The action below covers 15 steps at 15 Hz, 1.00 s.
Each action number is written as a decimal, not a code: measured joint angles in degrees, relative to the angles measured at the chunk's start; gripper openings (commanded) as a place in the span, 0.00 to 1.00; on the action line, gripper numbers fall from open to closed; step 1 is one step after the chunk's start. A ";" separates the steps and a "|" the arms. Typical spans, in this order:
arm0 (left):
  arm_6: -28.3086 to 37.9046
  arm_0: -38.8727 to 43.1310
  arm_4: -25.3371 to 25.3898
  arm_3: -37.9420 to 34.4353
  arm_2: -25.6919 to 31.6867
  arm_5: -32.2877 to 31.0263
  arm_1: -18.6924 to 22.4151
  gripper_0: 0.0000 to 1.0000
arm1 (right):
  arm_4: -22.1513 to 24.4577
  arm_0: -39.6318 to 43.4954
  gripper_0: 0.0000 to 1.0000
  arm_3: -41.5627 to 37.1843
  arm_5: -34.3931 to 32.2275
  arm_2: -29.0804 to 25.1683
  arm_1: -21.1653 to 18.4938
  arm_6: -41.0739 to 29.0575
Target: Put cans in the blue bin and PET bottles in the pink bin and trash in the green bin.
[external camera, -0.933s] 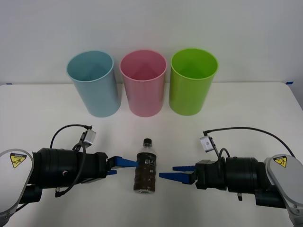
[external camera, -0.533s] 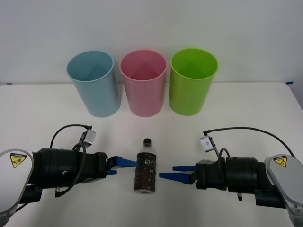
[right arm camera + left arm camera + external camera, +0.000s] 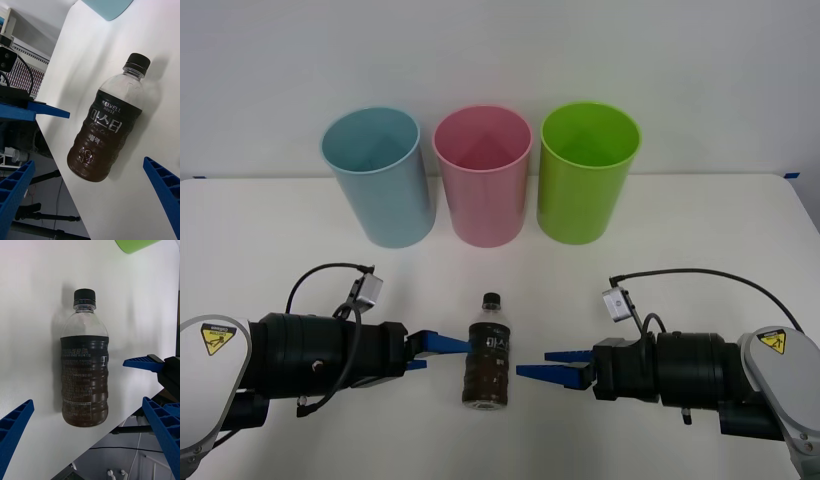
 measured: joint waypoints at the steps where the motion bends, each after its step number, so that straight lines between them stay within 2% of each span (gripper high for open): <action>1: 0.00 0.00 0.00 0.00 0.00 0.00 0.00 1.00 | 0.00 0.00 1.00 0.00 0.00 0.00 0.00 0.00; 15: 0.00 0.00 0.00 0.00 0.00 0.00 0.00 1.00 | 0.00 0.00 1.00 0.00 0.00 0.00 0.00 0.00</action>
